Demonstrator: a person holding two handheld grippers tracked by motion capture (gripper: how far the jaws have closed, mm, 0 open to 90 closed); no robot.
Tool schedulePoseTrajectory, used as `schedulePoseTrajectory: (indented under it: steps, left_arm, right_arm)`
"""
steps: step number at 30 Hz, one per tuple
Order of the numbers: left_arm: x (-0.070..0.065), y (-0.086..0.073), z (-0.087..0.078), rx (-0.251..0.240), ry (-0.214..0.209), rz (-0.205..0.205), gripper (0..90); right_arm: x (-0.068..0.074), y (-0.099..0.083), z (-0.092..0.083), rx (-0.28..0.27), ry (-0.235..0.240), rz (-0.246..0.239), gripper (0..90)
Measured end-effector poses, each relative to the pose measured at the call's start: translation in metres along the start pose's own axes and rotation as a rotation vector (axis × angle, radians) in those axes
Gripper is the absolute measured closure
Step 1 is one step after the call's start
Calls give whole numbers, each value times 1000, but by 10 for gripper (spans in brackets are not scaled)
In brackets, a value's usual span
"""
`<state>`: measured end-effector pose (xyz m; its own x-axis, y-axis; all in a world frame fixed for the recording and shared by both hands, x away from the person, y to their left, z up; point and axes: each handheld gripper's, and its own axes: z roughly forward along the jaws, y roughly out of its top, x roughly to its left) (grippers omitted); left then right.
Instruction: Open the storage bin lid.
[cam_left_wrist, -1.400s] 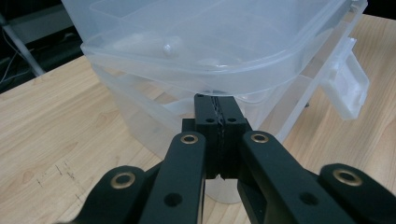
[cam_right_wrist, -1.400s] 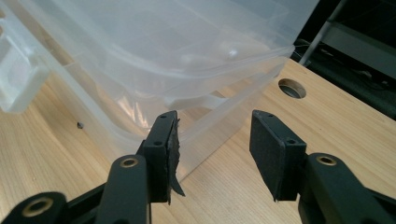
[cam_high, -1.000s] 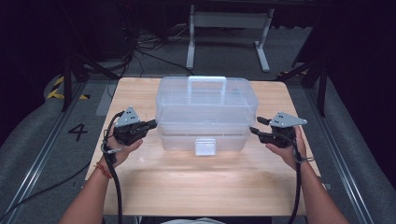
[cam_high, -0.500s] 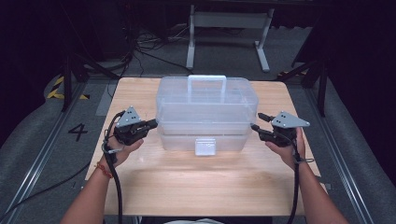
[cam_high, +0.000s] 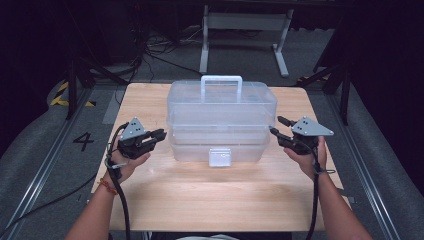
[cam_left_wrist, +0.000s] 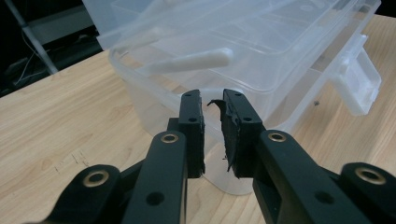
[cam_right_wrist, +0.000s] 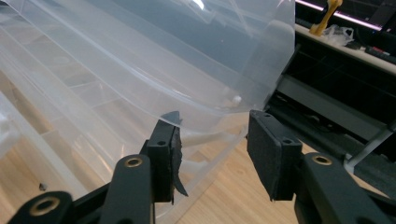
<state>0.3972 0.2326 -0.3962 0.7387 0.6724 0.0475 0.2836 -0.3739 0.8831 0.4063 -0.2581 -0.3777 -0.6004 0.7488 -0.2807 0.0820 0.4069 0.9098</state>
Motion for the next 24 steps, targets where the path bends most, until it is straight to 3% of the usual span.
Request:
schedulePoseTrajectory:
  steps: [8,17,24]
  left_arm:
    - [-2,-4,7,31,-10,15,781]
    - [-3,-5,10,40,-22,14,772]
    - [-2,-6,10,41,-27,14,766]
  right_arm:
    - [1,4,1,-28,-30,-7,589]
    - [-2,10,2,-52,-40,17,618]
    - [-4,18,7,-65,-51,8,638]
